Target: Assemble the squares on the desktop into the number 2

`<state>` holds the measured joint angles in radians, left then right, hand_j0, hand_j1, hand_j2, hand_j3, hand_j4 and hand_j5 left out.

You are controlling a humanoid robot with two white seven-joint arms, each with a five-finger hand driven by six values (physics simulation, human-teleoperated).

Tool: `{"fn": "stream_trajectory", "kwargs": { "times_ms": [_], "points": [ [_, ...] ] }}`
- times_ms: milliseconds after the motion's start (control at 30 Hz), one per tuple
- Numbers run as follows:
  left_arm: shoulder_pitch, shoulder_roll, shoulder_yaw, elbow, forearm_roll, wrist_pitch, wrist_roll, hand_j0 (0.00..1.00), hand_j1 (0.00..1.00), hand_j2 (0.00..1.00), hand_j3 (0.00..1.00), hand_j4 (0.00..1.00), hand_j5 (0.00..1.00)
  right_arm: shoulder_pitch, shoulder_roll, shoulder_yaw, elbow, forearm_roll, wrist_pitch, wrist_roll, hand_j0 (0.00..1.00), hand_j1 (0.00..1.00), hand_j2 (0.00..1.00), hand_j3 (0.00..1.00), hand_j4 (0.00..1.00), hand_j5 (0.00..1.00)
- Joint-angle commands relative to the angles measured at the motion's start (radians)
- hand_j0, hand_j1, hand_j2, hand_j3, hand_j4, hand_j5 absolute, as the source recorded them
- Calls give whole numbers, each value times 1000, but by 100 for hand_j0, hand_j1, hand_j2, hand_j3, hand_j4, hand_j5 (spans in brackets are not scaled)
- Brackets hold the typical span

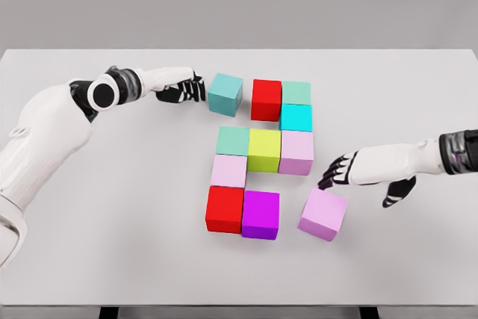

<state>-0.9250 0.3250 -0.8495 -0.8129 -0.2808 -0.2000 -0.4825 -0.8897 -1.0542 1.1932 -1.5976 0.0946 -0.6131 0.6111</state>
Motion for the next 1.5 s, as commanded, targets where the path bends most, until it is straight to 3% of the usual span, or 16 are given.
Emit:
{"fn": "stream_trajectory", "kwargs": {
  "times_ms": [0,500,767,867,967,1133,1267,1333,1467],
  "points": [
    [0,2,0,-6,0,1,-1,44,44,44,44,44,44,0,0,0,-8,-6,2,0,100,100,100,100,100,100],
    [2,0,-14,-43,-18,-1,-13,44,44,44,44,44,44,-2,2,3,-18,-6,2,0,100,100,100,100,100,100],
    [5,0,-14,-66,-18,-1,-11,44,44,44,44,44,44,-8,0,-4,76,1,2,0,100,100,100,100,100,100],
    [11,-1,-14,-66,-18,-1,-11,44,44,44,44,44,44,-12,-12,-10,76,1,2,0,83,83,83,83,83,83],
    [12,6,-11,-65,-18,1,-10,44,44,44,44,44,44,-12,-21,-29,71,-1,2,0,47,47,47,47,47,47],
    [11,22,-11,-60,-20,5,-10,45,45,45,45,45,45,-9,-38,-32,70,1,2,0,12,12,12,12,12,12],
    [9,19,-13,-66,-18,-2,-10,45,45,45,45,45,45,3,-40,-30,70,17,2,0,12,12,12,12,12,12],
    [8,19,-14,-68,-31,-15,-10,45,45,45,45,45,45,6,-38,-30,73,77,2,0,11,11,11,11,11,11],
    [8,11,-13,-68,-127,-15,-5,45,45,45,45,45,45,29,-35,-27,71,123,2,0,11,11,11,11,11,11]
  ]
}}
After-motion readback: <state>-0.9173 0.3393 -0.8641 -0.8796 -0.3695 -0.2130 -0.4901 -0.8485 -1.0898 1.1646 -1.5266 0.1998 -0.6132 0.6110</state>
